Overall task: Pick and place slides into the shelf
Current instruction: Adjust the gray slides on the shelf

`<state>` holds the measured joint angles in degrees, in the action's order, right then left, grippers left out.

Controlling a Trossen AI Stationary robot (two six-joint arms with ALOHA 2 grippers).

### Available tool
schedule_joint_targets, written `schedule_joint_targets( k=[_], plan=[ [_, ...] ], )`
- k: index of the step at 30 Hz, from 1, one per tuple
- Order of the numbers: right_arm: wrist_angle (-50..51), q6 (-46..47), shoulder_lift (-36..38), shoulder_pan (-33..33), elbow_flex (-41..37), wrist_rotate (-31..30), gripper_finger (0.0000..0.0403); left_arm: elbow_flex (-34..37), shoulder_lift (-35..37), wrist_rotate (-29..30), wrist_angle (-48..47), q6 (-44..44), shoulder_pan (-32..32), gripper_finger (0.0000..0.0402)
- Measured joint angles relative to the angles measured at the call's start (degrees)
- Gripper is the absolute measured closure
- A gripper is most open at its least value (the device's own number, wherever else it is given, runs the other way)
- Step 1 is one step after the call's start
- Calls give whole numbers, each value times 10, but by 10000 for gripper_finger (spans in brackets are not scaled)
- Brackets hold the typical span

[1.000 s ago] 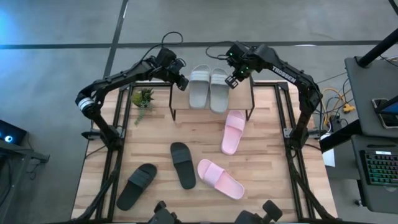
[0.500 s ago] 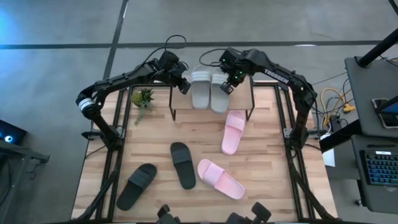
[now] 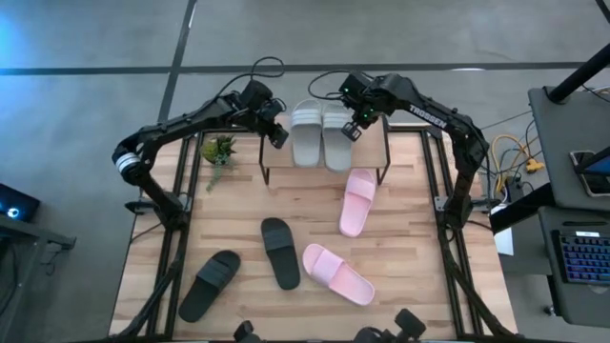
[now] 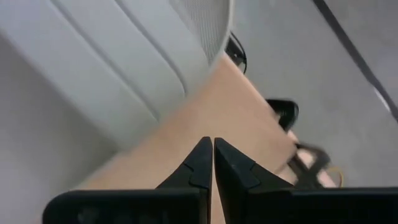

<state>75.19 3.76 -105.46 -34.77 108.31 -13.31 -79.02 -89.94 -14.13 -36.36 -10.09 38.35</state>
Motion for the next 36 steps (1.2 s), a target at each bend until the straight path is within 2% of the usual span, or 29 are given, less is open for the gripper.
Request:
schedule_joint_targets(
  k=[2,7,16,23,32,36],
  plan=[
    [25,16,9,3,0,7,394,0,12,0,0,0,-5,350],
    [77,53,30,22,0,111,394,0,39,-24,9,0,-38,350],
    [71,90,31,87,-5,118,394,0,0,-28,66,14,-113,350],
    [65,115,31,115,-16,125,394,0,-21,-18,67,18,-114,350],
    [64,123,31,166,-38,168,394,1,-43,-19,70,19,-118,350],
    [49,113,30,186,-42,219,394,1,-51,-19,71,19,-119,350]
  ],
)
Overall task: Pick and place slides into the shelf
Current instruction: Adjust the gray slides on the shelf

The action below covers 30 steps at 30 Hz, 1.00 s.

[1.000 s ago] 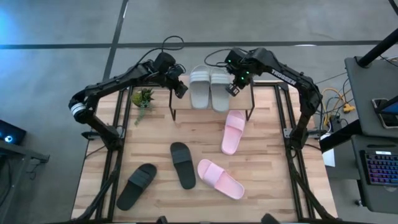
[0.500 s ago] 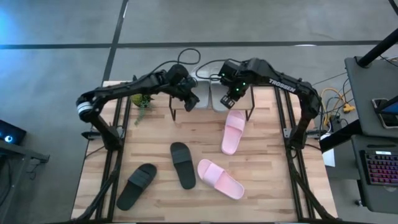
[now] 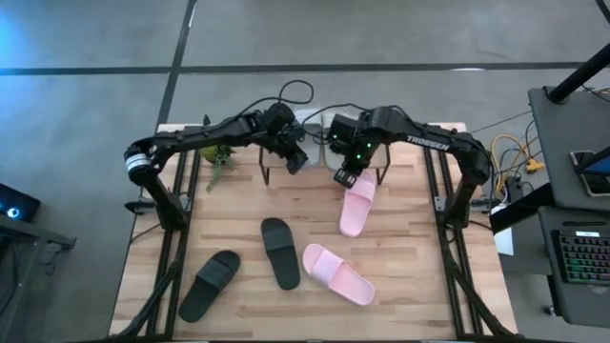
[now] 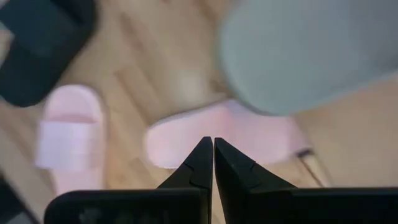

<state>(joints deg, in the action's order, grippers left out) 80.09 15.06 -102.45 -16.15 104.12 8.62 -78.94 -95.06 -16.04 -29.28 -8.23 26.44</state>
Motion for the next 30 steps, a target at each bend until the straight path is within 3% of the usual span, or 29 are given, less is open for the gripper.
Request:
schedule_joint_targets(
  k=[7,13,30],
  plan=[
    [-91,-3,-11,17,-41,3,394,0,-8,-4,1,-1,-5,350],
    [-93,-16,-16,15,-49,-65,394,5,-5,-3,3,-1,-5,350],
    [-111,-21,-15,12,-50,-72,394,7,4,-4,-2,-1,-6,350]
  ],
)
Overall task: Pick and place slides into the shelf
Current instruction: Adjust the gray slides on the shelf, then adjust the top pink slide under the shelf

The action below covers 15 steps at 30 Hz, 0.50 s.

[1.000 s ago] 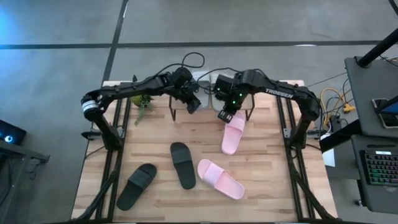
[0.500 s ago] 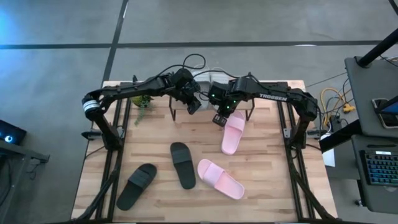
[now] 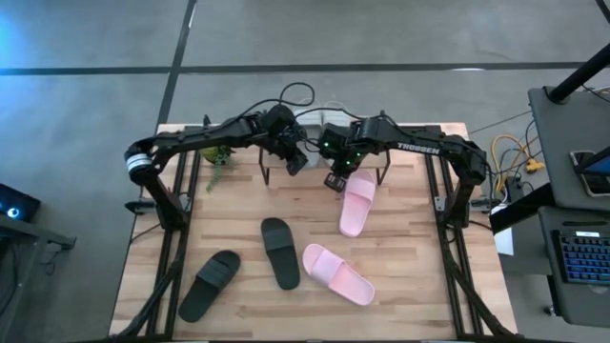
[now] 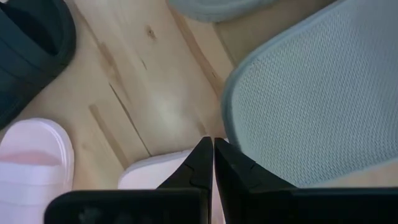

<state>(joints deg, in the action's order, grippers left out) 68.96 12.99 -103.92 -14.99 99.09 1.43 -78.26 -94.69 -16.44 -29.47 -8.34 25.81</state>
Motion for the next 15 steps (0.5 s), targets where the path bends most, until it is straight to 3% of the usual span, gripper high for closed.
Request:
schedule_joint_targets(
  k=[10,15],
  plan=[
    [3,24,63,15,0,-4,394,0,57,-4,28,30,-4,350],
    [89,92,107,58,-21,-17,394,6,117,-4,-16,58,-20,350]
  ],
)
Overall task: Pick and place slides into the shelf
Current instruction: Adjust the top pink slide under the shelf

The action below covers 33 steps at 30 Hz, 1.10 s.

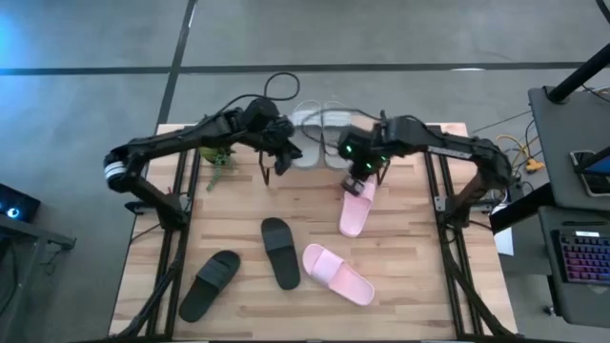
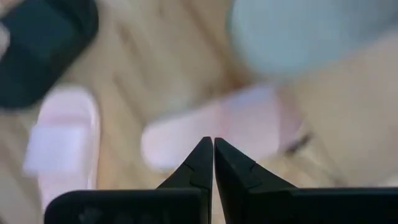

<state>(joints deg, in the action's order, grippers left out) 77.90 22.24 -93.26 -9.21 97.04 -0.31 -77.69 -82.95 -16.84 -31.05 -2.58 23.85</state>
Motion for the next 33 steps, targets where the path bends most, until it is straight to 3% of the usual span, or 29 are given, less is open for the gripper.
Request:
schedule_joint_targets(
  k=[6,13,17,25,33],
  plan=[
    [-35,131,44,90,-143,16,394,79,101,12,-4,13,-16,350],
    [-290,292,61,172,-332,18,394,209,225,38,9,-41,-15,350],
    [-402,391,46,194,-399,-34,394,270,292,38,22,-82,-15,350],
    [-472,530,-1,244,-434,-69,394,331,384,38,26,-136,-15,350],
    [-475,623,-43,274,-412,-121,394,334,408,40,22,-134,-15,350]
  ],
)
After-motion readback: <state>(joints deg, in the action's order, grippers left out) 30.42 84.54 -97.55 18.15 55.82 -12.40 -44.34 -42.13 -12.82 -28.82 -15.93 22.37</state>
